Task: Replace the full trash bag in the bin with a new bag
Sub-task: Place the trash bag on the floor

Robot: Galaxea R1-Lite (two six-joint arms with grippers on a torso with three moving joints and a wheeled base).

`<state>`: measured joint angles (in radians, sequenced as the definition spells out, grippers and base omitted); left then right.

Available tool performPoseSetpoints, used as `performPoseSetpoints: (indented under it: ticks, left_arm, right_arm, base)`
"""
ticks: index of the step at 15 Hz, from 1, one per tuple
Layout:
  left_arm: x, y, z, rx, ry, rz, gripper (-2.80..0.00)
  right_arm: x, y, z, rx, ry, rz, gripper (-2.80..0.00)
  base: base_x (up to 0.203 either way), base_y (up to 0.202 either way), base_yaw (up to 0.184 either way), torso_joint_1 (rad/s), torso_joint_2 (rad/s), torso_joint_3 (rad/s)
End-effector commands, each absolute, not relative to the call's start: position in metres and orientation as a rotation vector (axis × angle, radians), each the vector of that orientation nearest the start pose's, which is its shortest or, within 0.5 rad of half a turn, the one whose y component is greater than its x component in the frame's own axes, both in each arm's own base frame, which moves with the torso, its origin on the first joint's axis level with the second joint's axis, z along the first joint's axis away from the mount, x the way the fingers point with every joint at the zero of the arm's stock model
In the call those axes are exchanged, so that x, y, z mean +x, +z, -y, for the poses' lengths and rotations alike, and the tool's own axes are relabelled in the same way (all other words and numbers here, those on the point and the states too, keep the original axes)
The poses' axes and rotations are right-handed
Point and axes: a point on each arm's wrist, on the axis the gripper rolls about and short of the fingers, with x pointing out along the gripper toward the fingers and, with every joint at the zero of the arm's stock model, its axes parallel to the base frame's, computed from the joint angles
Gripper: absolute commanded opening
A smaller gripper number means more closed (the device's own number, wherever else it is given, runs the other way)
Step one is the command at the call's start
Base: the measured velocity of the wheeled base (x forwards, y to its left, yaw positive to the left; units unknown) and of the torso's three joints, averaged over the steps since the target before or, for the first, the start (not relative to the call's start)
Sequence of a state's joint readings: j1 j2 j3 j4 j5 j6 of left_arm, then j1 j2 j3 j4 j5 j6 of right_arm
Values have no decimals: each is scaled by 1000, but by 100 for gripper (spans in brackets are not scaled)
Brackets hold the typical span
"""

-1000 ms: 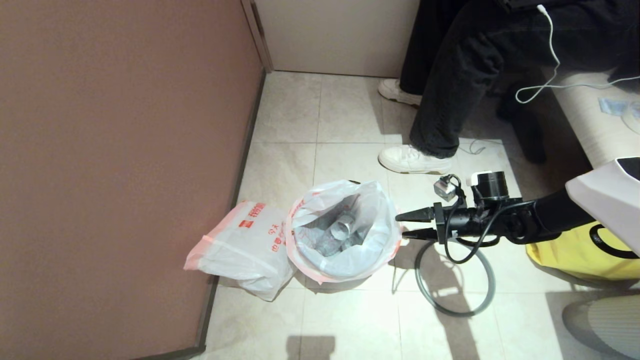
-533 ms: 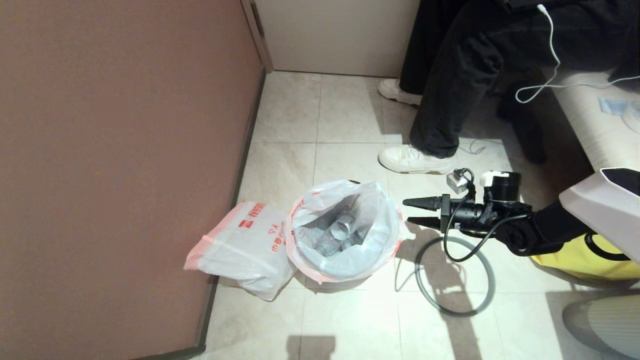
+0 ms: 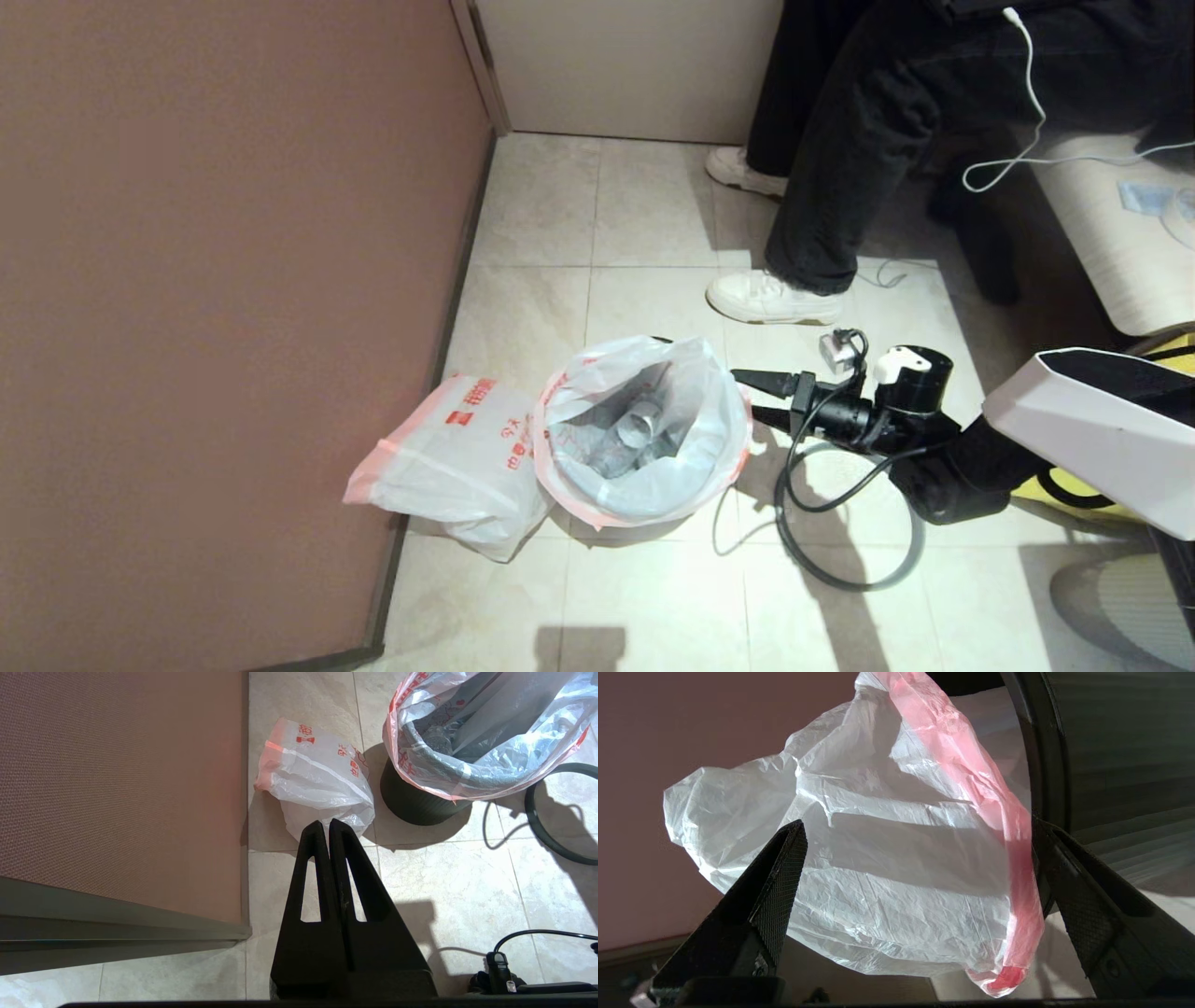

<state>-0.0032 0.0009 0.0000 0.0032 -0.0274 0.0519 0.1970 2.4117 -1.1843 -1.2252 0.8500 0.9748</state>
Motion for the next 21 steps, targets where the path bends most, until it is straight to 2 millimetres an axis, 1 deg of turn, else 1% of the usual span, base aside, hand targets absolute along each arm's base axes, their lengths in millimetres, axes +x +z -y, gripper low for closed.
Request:
performPoseSetpoints:
  ticks: [1,3,6,8,9,11,12,14,17,19,21]
  left_arm:
    - [-23,75,1,52,-31,-4,-280]
    - [-23,75,1,52,-31,-4,-280]
    - [-23,75,1,52,-31,-4,-280]
    - [-23,75,1,52,-32,-4,-280]
    - [-23,75,1,52,-31,-4,-280]
    - [-23,75,1,52,-31,-4,-280]
    - [-23,75,1,52,-31,-4,-280]
    - [-23,75,1,52,-32,-4,-280]
    - [-23,75,1,52,-31,-4,-280]
    - [-23,75,1,52,-31,-4,-280]
    - [-23,75,1,52,-31,-4,-280]
  right_arm:
    - [436,59,-107,910,966,-526,0]
    - [434,67,-106,973,987,-519,0]
    - [429,84,-106,1057,1098,-556,0]
    - [427,80,-110,1051,1110,-573,0]
    - [428,76,-108,1040,1109,-572,0]
    - [430,65,-106,999,1118,-572,0]
    - [432,55,-106,945,1122,-556,0]
    - [433,47,-107,918,1110,-588,0]
    - [423,51,-126,906,1154,-626,0]
    - [419,58,-130,915,1167,-636,0]
    - [411,64,-138,925,1186,-658,0]
  base:
    - [0,0,0,0,0,0]
    - [0,0,0,0,0,0]
    - [0,0,0,0,0,0]
    - [0,0,0,0,0,0]
    - [0,0,0,0,0,0]
    - [0,0,0,0,0,0]
    - [0,0,0,0,0,0]
    - [0,0,0,0,0,0]
    - [0,0,0,0,0,0]
    - [0,0,0,0,0,0]
    - [0,0,0,0,0,0]
